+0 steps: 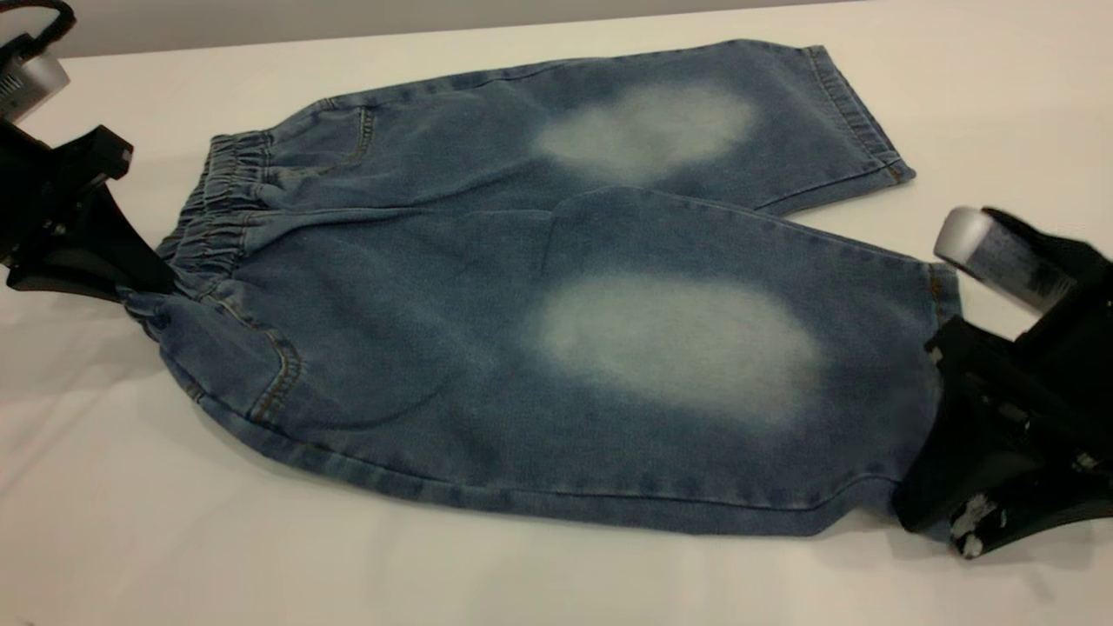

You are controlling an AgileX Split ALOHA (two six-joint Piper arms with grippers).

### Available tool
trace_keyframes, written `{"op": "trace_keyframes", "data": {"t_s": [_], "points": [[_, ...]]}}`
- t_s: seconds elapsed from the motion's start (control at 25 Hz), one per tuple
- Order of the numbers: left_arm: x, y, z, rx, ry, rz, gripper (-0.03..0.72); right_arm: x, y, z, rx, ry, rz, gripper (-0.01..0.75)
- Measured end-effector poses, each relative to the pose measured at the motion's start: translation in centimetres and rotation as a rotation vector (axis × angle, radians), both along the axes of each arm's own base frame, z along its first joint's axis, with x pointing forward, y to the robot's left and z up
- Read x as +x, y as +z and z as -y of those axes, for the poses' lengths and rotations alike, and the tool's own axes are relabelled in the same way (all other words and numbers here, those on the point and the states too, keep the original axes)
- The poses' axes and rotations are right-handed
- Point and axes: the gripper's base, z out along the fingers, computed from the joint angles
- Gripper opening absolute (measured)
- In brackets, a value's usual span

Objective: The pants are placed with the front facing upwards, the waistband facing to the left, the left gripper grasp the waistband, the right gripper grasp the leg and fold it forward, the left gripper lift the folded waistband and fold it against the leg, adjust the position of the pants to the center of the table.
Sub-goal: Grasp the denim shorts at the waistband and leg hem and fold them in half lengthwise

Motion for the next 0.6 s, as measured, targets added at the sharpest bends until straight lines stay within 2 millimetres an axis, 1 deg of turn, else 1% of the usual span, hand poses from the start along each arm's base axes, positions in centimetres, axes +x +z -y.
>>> {"op": "trace_keyframes", "data": {"t_s": [0.24, 0.32, 0.6], "points": [[0.0, 0.0, 0.0, 0.0, 0.0, 0.0, 0.095, 0.11, -0.27, 0.25, -0.028, 0.027, 0.034, 0.058], [0.0, 0.0, 0.0, 0.0, 0.0, 0.0, 0.095, 0.29, -0.3, 0.24, -0.029, 0.013, 0.049, 0.013], [0.0, 0.0, 0.0, 0.0, 0.0, 0.0, 0.095, 0.84, -0.18, 0.03, -0.005, 0.002, 0.113, 0.003]]}}
